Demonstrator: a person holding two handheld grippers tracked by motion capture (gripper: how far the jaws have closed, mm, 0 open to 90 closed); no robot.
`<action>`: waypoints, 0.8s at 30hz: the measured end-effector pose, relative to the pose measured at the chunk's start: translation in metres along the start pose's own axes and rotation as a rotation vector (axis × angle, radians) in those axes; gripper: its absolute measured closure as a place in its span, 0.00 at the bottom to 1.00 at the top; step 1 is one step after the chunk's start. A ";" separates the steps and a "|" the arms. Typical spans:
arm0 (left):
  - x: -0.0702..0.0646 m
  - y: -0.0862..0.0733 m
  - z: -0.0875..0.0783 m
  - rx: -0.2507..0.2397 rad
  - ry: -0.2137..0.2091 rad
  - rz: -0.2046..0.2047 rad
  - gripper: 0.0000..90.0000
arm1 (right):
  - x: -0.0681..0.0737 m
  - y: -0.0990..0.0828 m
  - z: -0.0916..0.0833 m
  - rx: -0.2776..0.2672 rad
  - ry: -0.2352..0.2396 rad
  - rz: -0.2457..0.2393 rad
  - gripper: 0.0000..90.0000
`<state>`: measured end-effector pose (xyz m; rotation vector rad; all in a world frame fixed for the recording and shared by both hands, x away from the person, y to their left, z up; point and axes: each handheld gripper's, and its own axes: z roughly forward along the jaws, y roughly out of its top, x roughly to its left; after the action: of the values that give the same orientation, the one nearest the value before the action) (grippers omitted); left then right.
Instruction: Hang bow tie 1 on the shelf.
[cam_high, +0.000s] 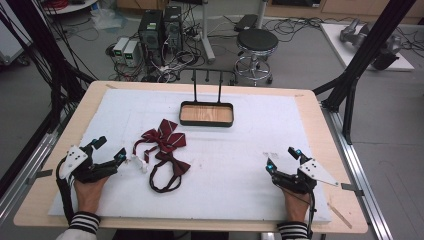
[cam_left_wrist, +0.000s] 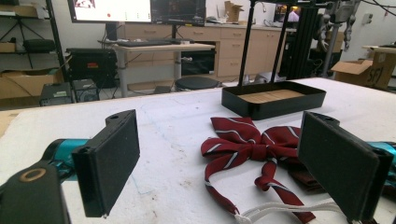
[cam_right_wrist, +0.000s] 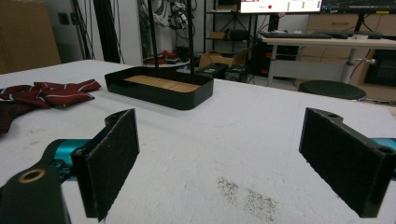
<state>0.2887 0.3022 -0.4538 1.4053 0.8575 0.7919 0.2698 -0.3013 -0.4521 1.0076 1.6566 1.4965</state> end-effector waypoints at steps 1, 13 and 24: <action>0.000 0.000 0.000 0.000 0.001 0.000 0.15 | 0.000 0.000 0.000 -0.001 -0.001 0.000 0.13; 0.000 0.000 0.000 -0.001 0.000 -0.002 0.15 | -0.001 0.000 0.000 -0.007 -0.001 0.001 0.13; 0.000 0.000 0.000 -0.002 -0.001 0.000 0.15 | 0.000 0.000 0.000 -0.008 -0.002 0.000 0.13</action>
<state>0.2886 0.3025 -0.4538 1.4037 0.8556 0.7917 0.2694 -0.3018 -0.4523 1.0042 1.6481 1.5004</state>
